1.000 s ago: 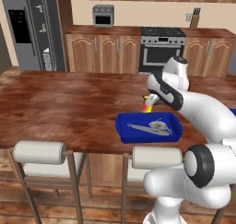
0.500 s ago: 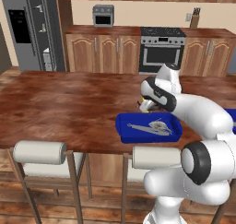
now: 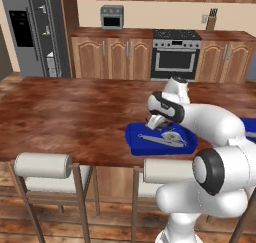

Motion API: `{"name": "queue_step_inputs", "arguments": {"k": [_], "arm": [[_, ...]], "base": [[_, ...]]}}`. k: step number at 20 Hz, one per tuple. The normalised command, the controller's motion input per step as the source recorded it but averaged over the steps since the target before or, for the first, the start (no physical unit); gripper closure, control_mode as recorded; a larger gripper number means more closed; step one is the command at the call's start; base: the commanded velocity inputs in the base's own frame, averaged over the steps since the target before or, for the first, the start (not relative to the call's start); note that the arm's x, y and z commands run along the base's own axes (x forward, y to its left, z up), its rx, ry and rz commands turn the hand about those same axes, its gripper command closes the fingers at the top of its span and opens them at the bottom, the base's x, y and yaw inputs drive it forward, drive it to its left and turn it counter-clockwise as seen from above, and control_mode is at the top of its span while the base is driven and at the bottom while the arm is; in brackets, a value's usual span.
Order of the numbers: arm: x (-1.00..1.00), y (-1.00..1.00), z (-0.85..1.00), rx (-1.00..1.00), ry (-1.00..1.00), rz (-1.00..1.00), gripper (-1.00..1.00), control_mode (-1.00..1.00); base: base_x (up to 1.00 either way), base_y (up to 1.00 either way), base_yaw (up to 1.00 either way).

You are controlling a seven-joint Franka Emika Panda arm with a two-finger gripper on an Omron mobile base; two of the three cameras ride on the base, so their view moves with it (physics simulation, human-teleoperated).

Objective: Gather the lemon wedge and cucumber from the fridge and place them on a tray on the dining counter. Then gather the fishs from the fridge and place them on the other tray.

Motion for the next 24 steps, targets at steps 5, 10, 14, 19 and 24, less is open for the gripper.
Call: {"name": "queue_step_inputs", "arguments": {"k": [5,10,14,19,24], "arm": [[0.00,0.09,-0.37,0.00,0.10,0.00,1.00,-1.00],[0.00,0.24,-0.26,0.00,0.11,0.00,1.00,-1.00],[0.00,0.16,-0.24,0.00,0.10,0.00,1.00,-1.00],[0.00,0.00,-0.23,0.00,0.07,0.00,1.00,-1.00],[0.01,0.00,-0.16,0.00,0.05,0.00,1.00,-1.00]], "base": [[0.00,0.00,0.00],[0.00,0.00,0.00],[0.00,0.00,0.00],[0.00,0.00,0.00],[0.00,0.00,0.00]]}}
